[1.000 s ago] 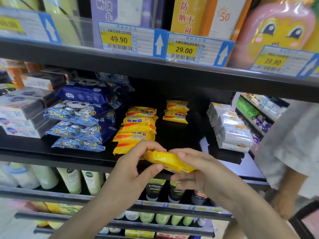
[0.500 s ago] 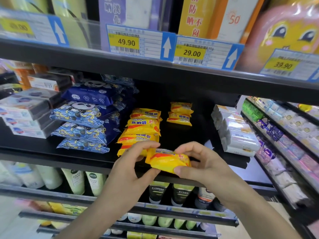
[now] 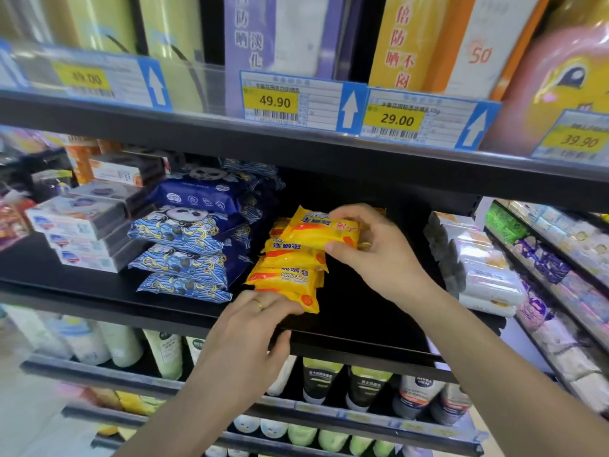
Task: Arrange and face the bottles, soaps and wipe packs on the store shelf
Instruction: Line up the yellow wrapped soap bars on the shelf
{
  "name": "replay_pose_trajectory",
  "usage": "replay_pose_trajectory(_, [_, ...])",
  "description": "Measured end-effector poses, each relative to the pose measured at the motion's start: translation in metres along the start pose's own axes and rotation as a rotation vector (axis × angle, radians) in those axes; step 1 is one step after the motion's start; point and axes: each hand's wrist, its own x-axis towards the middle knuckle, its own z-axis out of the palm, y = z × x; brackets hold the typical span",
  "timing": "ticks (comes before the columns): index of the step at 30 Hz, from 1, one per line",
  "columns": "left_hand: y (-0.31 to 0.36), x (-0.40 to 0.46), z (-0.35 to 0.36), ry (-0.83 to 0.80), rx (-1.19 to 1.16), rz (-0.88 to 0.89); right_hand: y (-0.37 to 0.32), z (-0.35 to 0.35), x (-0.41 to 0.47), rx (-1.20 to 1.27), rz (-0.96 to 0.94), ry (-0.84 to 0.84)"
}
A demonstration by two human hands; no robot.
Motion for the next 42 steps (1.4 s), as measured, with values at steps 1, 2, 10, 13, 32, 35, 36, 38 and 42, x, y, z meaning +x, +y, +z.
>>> replay_pose_trajectory(1, [-0.002,0.0,0.001,0.002,0.008,0.01,0.001,0.003,0.01,-0.033,0.006,0.005])
replay_pose_trajectory(2, [-0.004,0.0,0.002,0.001,0.015,0.015,0.002,0.007,0.019,-0.069,0.011,0.014])
replay_pose_trajectory(10, [-0.016,-0.002,0.006,-0.011,0.002,-0.011,0.007,0.039,0.052,-0.203,0.053,0.001])
replay_pose_trajectory(13, [-0.018,-0.004,0.006,-0.002,-0.019,-0.037,0.014,0.046,0.054,-0.229,0.087,-0.049])
replay_pose_trajectory(32, [0.026,0.019,0.023,-0.049,-0.116,-0.018,0.091,-0.029,0.057,-0.773,0.258,-0.097])
replay_pose_trajectory(35, [0.034,0.02,0.031,-0.081,-0.111,-0.022,0.102,-0.032,0.063,-0.838,0.305,-0.23])
replay_pose_trajectory(36, [0.035,0.019,0.032,-0.089,-0.114,-0.027,0.105,-0.031,0.065,-0.841,0.309,-0.266])
replay_pose_trajectory(38, [0.036,0.018,0.035,-0.088,-0.13,-0.045,0.111,-0.028,0.065,-0.85,0.299,-0.304])
replay_pose_trajectory(42, [0.034,0.014,0.037,-0.092,-0.141,-0.08,0.113,-0.026,0.064,-0.84,0.249,-0.225])
